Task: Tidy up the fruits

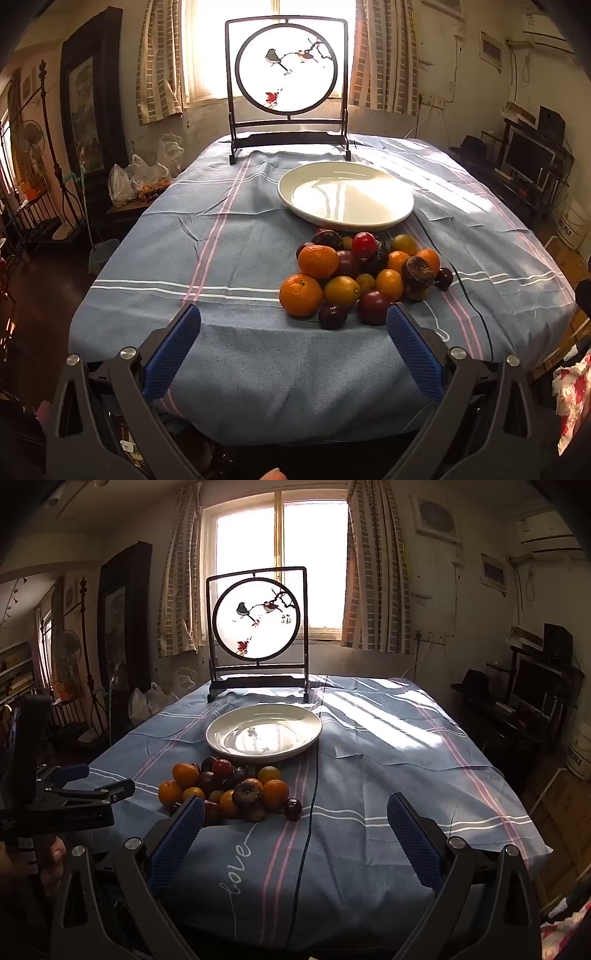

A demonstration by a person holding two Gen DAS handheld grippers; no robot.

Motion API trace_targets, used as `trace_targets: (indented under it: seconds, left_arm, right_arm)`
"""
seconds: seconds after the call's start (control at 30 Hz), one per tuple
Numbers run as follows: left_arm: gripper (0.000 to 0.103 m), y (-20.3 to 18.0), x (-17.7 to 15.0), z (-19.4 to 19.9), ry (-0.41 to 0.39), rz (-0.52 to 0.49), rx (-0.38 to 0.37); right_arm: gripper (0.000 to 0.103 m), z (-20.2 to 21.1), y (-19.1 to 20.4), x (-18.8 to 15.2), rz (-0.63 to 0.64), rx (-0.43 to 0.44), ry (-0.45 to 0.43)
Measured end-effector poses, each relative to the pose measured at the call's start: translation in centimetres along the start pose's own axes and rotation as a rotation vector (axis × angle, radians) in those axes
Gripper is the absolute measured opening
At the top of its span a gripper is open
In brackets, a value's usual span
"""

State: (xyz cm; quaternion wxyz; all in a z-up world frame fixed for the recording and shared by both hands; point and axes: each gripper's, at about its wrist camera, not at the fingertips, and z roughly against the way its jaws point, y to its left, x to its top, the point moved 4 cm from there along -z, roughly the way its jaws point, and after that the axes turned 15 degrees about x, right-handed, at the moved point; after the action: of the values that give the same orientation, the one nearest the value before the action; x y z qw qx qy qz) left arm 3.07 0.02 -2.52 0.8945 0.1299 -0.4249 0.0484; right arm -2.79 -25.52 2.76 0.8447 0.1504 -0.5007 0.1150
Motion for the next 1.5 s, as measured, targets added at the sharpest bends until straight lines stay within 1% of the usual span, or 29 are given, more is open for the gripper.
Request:
trace_targets:
  seconds: [0.27, 0.33, 0.37, 0.5, 0.73, 0.8, 1.13, 1.5]
  left_arm:
    - [0.099, 0.2, 0.1, 0.0, -0.004, 0.014, 0.02]
    - [0.099, -0.4, -0.3, -0.4, -0.002, 0.013, 0.016]
    - [0.099, 0.1, -0.2, -0.4, 0.004, 0.006, 0.01]
    - [0.099, 0.0, -0.3, -0.5, 0.003, 0.003, 0.011]
    - [0.099, 0.1, -0.2, -0.4, -0.003, 0.004, 0.018]
    - [0.099, 0.3, -0.2, -0.3, -0.006, 0.005, 0.021]
    - [0.099, 0.5, 0.0, 0.4, -0.024, -0.004, 0.034]
    - [0.099, 0.5, 0.1, 0.5, -0.025, -0.004, 0.036]
  right_arm:
    - [0.099, 0.0, 0.1, -0.1, 0.006, 0.0, -0.005]
    - [0.099, 0.0, 0.0, -0.1, 0.004, 0.0, -0.003]
    - [0.099, 0.0, -0.1, -0.1, 0.004, 0.0, -0.003]
    - [0.099, 0.2, -0.3, -0.1, 0.008, -0.006, -0.009]
    - [0.099, -0.3, 0.7, -0.2, 0.001, -0.011, -0.008]
    - [0.099, 0.1, -0.1, -0.3, -0.003, -0.01, -0.007]
    - [0.099, -0.2, -0.7, -0.3, -0.006, -0.027, -0.008]
    - [0.099, -0.7, -1.3, -0.6, -0.017, -0.035, -0.001]
